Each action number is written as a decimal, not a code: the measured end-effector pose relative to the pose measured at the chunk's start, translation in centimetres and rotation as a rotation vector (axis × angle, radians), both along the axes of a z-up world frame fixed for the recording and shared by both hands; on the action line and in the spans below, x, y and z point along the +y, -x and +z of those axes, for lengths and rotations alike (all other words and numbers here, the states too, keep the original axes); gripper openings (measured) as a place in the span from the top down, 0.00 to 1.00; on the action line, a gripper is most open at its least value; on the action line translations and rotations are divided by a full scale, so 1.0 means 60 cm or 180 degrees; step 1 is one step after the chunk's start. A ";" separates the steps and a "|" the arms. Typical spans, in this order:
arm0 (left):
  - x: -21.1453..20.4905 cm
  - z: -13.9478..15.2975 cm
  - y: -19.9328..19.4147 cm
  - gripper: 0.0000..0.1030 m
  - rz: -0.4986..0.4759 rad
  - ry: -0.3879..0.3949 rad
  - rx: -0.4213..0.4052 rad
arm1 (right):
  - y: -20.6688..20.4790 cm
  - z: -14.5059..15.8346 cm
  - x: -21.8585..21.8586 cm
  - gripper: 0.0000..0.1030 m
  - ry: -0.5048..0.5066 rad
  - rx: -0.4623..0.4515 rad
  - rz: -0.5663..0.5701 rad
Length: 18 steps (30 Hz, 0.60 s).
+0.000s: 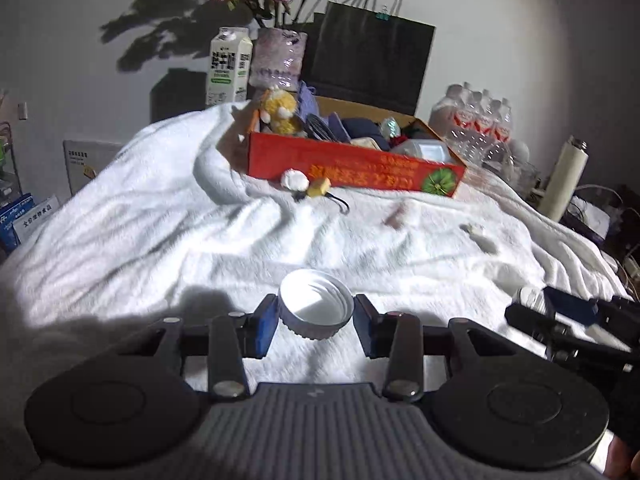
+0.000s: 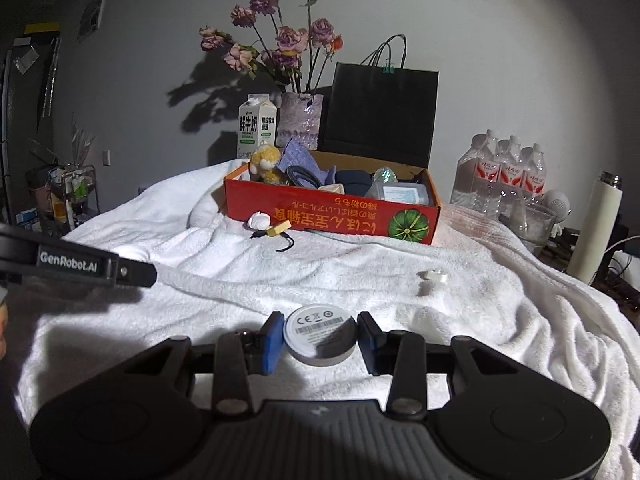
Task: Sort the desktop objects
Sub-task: 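Grasp the white round lid with the left tool while the right tool grasps the white round disc, then carry the lid and disc into the red box and open both tools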
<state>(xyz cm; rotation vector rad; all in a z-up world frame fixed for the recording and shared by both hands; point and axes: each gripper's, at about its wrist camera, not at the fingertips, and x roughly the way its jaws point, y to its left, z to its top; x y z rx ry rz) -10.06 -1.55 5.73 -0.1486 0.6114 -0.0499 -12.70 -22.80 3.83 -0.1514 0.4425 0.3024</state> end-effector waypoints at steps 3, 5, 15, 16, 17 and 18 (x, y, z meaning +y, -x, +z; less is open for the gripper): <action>-0.010 -0.001 0.007 0.60 -0.0087 -0.0028 0.0020 | 0.012 0.006 -0.013 0.63 -0.0007 -0.0063 -0.0017; -0.016 -0.001 0.009 0.60 -0.0122 -0.0060 0.0008 | 0.017 0.007 -0.021 0.63 -0.0033 -0.0075 -0.0006; -0.012 0.051 -0.049 0.60 -0.0192 -0.0065 -0.0167 | -0.023 0.019 -0.060 0.63 -0.0269 -0.0039 -0.0065; -0.009 0.063 -0.062 0.60 -0.0204 -0.0072 -0.0209 | -0.035 0.025 -0.065 0.63 -0.0290 -0.0046 -0.0065; -0.007 0.077 -0.079 0.60 -0.0227 -0.0079 -0.0258 | -0.048 0.032 -0.071 0.63 -0.0318 -0.0050 -0.0061; -0.005 0.091 -0.099 0.60 -0.0261 -0.0084 -0.0296 | -0.064 0.040 -0.077 0.63 -0.0353 -0.0053 -0.0048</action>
